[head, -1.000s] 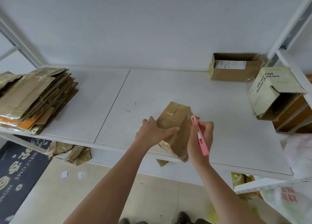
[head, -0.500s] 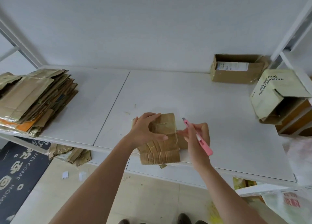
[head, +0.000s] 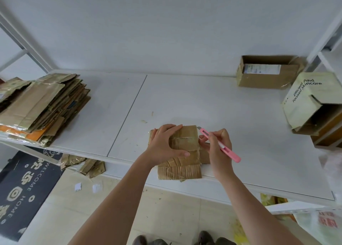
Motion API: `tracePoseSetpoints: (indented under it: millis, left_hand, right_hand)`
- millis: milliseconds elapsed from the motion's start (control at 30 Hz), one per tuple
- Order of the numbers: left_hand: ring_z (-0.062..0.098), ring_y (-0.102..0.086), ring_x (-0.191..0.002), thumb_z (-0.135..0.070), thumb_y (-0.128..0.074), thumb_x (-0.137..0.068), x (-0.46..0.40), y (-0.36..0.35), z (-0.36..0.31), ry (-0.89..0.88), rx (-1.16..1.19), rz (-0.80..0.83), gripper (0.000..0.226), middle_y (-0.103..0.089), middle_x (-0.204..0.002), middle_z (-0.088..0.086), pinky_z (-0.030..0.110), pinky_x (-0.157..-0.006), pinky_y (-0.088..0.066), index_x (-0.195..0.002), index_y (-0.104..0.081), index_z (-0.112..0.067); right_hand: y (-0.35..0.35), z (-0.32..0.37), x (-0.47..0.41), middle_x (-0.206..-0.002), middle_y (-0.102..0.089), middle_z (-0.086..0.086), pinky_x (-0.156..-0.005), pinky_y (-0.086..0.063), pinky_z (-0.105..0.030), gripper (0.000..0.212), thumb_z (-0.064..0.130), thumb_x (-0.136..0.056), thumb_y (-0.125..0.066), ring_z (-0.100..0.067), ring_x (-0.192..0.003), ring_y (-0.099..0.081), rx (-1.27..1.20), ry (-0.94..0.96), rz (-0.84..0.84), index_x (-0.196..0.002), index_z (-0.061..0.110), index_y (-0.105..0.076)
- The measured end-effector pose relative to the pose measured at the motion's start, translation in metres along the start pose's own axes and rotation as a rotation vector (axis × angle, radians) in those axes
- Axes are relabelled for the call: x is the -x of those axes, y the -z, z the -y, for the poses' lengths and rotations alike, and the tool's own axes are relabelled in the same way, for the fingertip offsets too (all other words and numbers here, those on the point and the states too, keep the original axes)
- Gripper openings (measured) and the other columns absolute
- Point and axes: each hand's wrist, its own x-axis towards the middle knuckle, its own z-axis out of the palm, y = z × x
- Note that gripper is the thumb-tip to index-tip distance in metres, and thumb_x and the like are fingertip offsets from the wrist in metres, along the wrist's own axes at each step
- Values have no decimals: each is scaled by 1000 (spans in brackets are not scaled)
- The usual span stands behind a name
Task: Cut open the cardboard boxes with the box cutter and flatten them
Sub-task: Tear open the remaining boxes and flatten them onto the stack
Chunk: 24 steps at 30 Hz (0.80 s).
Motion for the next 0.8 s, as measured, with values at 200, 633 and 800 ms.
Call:
tracePoseSetpoints:
  millis: [200,633,800]
  left_hand:
    - [7,-19,-116,-56,-84,-63,0,-3,0,-9,-33,-21,95,-32,-131,-18,35,-113,-22,-145,-38,-42]
    - [-8,-13,-102,-56,-83,-63,-1,-8,-3,-13,-85,-21,94,-29,-126,-22,42,-119,-17,-145,-39,-41]
    - [11,-21,-124,-54,-85,-63,0,-8,-5,8,-73,1,94,-32,-129,-22,43,-117,-22,-145,-40,-43]
  right_hand:
    - [3,-1,0,-71,-64,-3,-80,-55,-63,20,15,-96,-53,-27,-83,-69,-20,-14,-12,-78,23,-50]
    - [12,-1,-4,-73,-65,-8,-73,-55,-59,15,19,-93,-52,-26,-75,-69,160,60,77,-79,16,-46]
    - [20,0,2,-74,-66,-12,-78,-54,-63,16,29,-89,-55,-36,-79,-68,134,5,108,-76,22,-48]
